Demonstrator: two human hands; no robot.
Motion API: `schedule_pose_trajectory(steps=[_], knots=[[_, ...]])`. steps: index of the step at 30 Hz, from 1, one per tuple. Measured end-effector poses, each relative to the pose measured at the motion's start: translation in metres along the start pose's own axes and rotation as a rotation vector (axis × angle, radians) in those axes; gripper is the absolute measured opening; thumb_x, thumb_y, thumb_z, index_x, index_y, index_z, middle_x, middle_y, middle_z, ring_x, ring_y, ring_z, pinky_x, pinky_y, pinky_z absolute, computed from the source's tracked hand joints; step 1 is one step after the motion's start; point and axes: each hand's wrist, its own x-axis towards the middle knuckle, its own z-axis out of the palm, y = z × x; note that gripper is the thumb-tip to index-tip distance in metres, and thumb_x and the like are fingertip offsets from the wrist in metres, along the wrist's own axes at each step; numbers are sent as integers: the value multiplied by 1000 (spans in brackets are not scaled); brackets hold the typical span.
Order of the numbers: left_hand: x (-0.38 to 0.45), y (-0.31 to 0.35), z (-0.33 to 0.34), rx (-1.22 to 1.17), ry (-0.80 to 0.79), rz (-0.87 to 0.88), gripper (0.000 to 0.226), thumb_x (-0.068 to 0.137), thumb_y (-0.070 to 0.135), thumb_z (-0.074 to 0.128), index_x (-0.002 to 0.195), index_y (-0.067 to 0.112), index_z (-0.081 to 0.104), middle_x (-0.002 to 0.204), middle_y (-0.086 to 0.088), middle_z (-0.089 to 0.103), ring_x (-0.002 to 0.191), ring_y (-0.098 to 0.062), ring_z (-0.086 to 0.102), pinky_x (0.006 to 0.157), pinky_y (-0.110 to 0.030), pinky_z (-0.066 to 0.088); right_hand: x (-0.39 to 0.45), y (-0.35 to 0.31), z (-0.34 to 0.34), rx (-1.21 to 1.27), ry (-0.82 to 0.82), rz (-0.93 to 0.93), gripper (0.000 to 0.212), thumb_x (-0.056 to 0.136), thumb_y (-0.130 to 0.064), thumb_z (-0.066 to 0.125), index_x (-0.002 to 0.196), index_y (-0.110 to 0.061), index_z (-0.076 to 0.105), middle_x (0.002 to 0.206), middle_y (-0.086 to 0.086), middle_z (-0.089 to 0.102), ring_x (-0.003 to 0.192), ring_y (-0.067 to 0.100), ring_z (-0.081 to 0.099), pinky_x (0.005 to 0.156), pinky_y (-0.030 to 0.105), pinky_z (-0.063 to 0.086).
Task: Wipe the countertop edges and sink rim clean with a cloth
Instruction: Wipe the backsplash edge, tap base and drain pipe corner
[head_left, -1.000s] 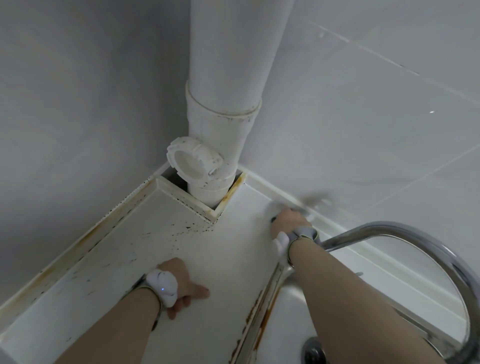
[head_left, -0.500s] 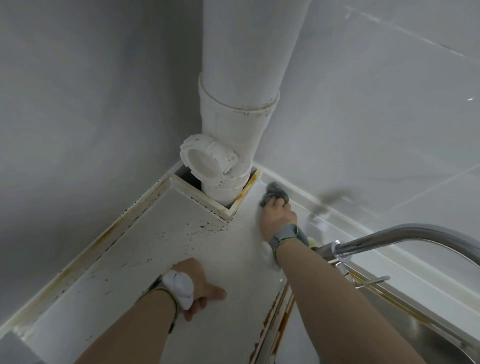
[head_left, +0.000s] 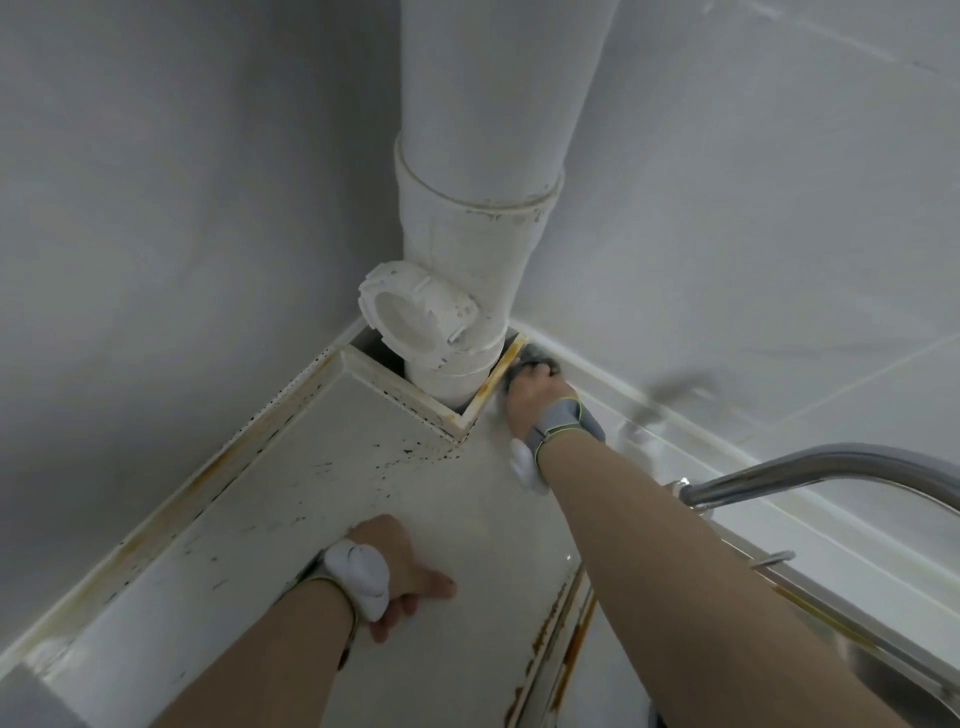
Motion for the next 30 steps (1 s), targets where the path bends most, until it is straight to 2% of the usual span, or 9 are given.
schedule_pose_trajectory(steps=[4,8,10,12,13,16,19,22,30], knots=[[-10,3,1,42,42,17,51,74,50,79,58,7,55,37,-2,52,29,-17,49,37,-20,41,-9,9,5,-94,-5,20,37,87,-12,54,124,-10,58,126,12,56,115,29,53,86,43,52],[-15,5,5,44,95,46,50,79,45,77,58,8,51,32,2,48,25,-13,46,31,-18,36,-27,17,9,-279,-229,68,26,75,-7,62,96,-17,73,104,1,67,95,29,64,70,39,53],[-14,3,4,85,96,40,52,75,53,76,58,9,54,36,-1,51,30,-15,50,37,-16,37,-42,20,2,-346,-328,81,21,73,-10,64,88,-17,76,94,-5,68,66,30,69,52,33,50],[-10,1,2,112,95,34,54,71,59,76,58,11,56,42,-3,54,34,-17,54,43,-16,38,-54,23,-5,-386,-337,85,13,69,-12,71,79,-19,74,84,-6,64,33,30,56,39,35,47],[-9,1,2,118,97,36,54,70,60,77,57,11,56,43,-3,54,35,-18,54,43,-16,38,-55,25,-6,-374,-315,79,14,67,-12,74,79,-19,75,85,-5,64,30,29,54,36,37,45],[-9,2,3,86,102,58,52,73,53,78,56,10,55,37,-1,52,30,-17,51,38,-16,38,-42,31,-1,-278,-170,45,26,73,-4,68,95,-17,73,103,2,66,77,29,67,49,30,45],[-9,2,3,89,84,67,52,73,53,79,57,9,56,38,-2,54,30,-17,52,39,-17,40,-31,40,4,-155,-73,56,31,89,-7,49,115,-15,62,123,7,59,113,27,56,68,35,40],[-8,-1,1,110,76,66,53,73,57,76,56,11,56,39,-1,55,33,-16,54,42,-17,41,-37,39,8,-206,-20,29,30,92,-8,45,115,-15,61,122,5,61,113,23,58,75,33,45],[-7,-3,2,123,125,83,54,65,61,80,56,12,62,48,-6,60,43,-22,61,48,-21,43,-59,31,32,-205,17,-17,28,92,-13,43,107,-15,66,111,5,66,99,23,64,65,31,46]])
